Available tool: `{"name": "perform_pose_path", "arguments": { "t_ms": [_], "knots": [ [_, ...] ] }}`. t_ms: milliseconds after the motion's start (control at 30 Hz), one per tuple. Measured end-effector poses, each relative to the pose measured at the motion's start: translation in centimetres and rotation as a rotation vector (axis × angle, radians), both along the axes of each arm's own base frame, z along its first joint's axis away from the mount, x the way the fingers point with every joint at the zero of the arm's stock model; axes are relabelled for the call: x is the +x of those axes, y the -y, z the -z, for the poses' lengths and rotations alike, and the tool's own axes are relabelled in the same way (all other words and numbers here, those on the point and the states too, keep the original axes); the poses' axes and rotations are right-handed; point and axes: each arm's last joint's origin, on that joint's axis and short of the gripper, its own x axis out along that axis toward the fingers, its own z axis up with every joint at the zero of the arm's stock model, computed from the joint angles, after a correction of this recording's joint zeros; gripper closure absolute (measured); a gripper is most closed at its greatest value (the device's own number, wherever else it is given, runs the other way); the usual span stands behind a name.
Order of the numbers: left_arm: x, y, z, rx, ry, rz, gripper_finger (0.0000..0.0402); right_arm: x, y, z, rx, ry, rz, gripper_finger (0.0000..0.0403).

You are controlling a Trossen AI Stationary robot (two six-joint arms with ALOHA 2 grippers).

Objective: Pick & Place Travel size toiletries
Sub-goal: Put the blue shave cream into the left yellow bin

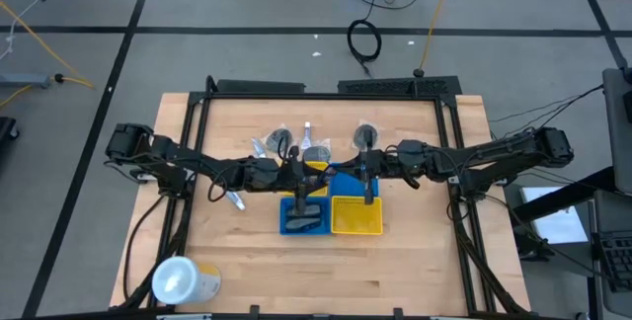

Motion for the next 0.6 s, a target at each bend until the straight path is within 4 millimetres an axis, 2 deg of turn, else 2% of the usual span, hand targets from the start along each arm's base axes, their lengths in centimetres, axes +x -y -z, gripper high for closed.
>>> {"name": "perform_pose_path", "arguments": {
  "t_ms": [67, 100, 367, 600],
  "knots": [
    [0.00, -0.02, 0.01, 0.001, -0.002, -0.002, 0.0294, 0.00, 0.01, 0.04, 0.000, -0.005, 0.000, 0.0403],
    [0.00, -0.08, 0.03, 0.000, -0.003, -0.004, 0.0296, 0.00, 0.01, 0.06, 0.000, -0.006, 0.000, 0.0403],
    [0.02, -0.35, 0.05, -0.002, -0.005, -0.011, 0.0296, -0.01, 0.00, 0.07, 0.000, -0.007, 0.000, 0.0401],
    [-0.14, -0.38, 0.59, -0.022, -0.064, -0.023, 0.0296, -0.01, 0.00, 0.09, -0.001, -0.009, 0.000, 0.0373]
  ]
}}
